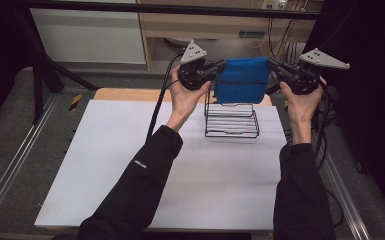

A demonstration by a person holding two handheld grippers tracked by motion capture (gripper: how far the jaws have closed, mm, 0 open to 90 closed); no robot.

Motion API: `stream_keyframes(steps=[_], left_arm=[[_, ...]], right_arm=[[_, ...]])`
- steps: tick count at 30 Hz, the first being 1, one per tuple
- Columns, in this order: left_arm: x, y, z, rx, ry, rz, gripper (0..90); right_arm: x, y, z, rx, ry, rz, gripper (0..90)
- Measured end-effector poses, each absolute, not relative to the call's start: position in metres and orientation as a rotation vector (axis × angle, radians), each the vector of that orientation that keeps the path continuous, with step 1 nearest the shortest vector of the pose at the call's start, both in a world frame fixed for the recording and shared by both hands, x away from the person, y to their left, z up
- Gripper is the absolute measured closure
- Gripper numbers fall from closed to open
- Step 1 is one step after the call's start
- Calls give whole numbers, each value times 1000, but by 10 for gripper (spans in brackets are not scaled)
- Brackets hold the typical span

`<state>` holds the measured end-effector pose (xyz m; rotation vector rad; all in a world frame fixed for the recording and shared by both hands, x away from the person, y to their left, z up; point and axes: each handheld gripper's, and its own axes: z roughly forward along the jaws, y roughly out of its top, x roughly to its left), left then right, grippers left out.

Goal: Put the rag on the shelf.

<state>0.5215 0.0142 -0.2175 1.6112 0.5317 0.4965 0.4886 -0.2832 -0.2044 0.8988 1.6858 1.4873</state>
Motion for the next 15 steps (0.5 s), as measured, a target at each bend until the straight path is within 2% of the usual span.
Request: stream_keyframes(steps=[15], left_arm=[[507,15,-220,1683,539,435,835]], right_arm=[[468,-288,-213,901,1770,1468,860]])
